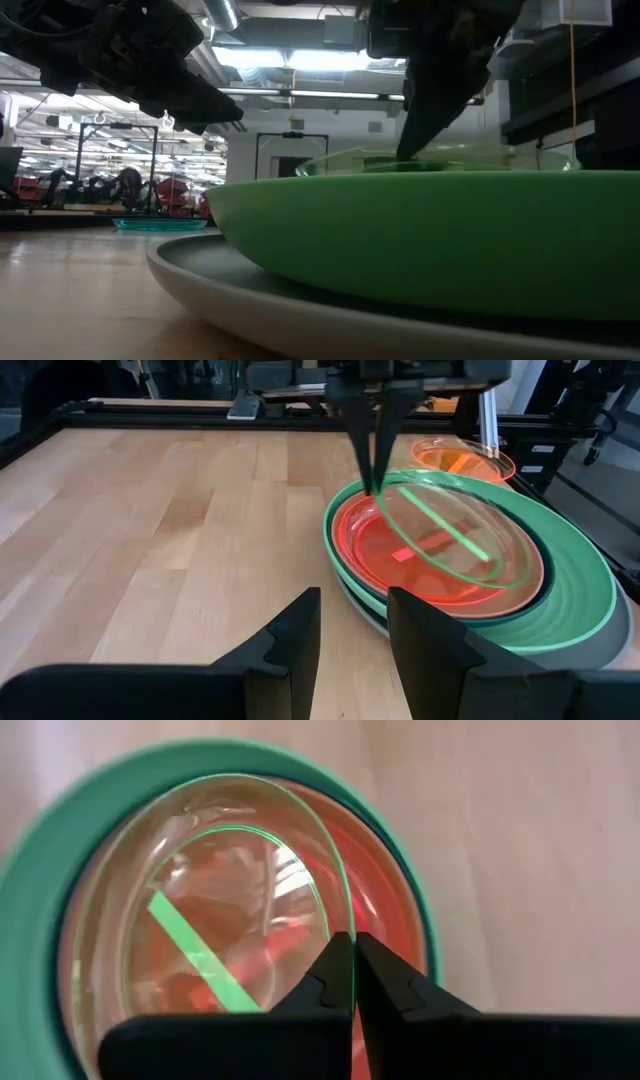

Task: Stack plastic plates
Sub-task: Stack the green plate on top of the pink plate

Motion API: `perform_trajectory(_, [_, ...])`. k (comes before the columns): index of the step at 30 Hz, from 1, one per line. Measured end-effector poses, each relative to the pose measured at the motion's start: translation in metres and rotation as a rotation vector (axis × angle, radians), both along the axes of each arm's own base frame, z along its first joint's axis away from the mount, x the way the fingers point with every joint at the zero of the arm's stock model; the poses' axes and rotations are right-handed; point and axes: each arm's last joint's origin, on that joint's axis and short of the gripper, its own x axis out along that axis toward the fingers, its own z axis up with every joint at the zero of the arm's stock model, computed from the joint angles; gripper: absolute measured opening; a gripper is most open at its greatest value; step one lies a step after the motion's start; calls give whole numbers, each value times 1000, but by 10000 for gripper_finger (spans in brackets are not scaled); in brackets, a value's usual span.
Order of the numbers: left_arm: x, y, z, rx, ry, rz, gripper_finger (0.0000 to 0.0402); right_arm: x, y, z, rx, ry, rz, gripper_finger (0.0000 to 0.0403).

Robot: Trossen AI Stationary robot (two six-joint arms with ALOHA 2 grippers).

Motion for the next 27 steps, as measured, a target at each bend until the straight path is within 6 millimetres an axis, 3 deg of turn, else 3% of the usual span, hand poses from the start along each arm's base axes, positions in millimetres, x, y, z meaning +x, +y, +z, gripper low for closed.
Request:
perform_trajectory(7, [0,0,0,0,0,0,111,-1,-2,-1,-42,5,-30,1])
perform_trajectory(18, [0,0,-1,0,3,0,111,8,2,-18,2,34,-2,4])
perform_trajectory(22, [0,0,0,-1,1,-4,111,10,4,-19,41,30,18,33])
perform_trajectory(27, [0,0,0,-2,0,-6,111,10,4,-20,50,30,25,98])
